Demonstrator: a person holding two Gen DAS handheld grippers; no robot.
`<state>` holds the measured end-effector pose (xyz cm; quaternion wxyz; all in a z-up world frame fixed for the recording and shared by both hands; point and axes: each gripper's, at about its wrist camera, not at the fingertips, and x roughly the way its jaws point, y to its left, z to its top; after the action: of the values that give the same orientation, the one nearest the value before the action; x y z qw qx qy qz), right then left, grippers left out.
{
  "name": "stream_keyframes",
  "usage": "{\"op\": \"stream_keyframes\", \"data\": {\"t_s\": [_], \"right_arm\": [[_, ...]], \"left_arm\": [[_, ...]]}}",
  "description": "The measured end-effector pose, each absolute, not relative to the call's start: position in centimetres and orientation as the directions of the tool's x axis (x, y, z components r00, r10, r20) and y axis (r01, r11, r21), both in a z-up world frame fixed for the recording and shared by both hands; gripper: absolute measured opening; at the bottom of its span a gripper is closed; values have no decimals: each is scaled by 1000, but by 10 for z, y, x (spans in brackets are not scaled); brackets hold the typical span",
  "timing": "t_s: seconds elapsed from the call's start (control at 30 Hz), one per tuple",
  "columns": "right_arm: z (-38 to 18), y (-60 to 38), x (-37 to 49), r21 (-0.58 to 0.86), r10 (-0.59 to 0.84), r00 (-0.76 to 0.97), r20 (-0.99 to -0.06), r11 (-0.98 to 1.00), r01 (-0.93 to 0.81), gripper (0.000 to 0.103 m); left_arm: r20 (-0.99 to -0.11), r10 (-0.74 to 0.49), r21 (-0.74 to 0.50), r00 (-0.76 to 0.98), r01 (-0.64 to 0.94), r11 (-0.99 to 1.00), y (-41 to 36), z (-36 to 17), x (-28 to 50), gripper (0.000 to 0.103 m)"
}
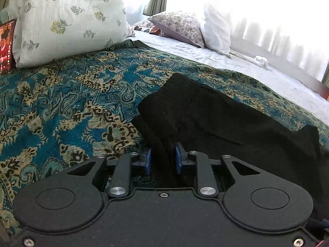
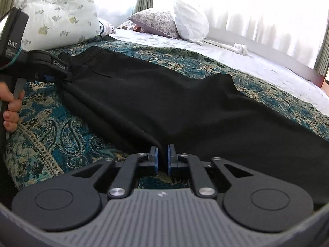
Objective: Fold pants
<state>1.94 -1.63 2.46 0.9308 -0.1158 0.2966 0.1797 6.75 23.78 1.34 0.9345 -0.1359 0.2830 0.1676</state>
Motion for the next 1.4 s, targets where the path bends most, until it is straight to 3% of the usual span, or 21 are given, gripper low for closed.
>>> {"op": "stream_keyframes", "data": {"t_s": [0.07, 0.1, 0.13, 0.43, 0.7, 1.0, 1.4], "right_arm": [[25, -19, 19, -107, 269, 761, -591, 908, -404, 16], [25, -22, 20, -108, 267, 763, -589, 910, -401, 32], [25, -26, 21, -101, 268, 762, -590, 912, -398, 34], [22, -107, 30, -125, 106, 796, -596, 967, -222, 34], [19, -233, 25, -153, -151, 788, -597, 985, 72, 42], [17, -366, 16, -165, -407, 709, -576, 907, 387, 41], [12, -444, 21, -143, -528, 662, -532, 826, 545, 43]], "left_arm": [[-576, 242, -148, 781, -391, 908, 236, 12, 68, 25], [-575, 246, -145, 780, -393, 908, 236, 11, 69, 26], [-574, 249, -140, 780, -393, 909, 236, 11, 68, 27], [-573, 266, -109, 776, -393, 913, 233, 10, 69, 29], [-571, 284, -90, 770, -402, 911, 232, 8, 70, 33], [-570, 301, -91, 765, -423, 902, 233, 8, 70, 41], [-566, 322, -58, 759, -426, 903, 229, 7, 71, 43]]}}
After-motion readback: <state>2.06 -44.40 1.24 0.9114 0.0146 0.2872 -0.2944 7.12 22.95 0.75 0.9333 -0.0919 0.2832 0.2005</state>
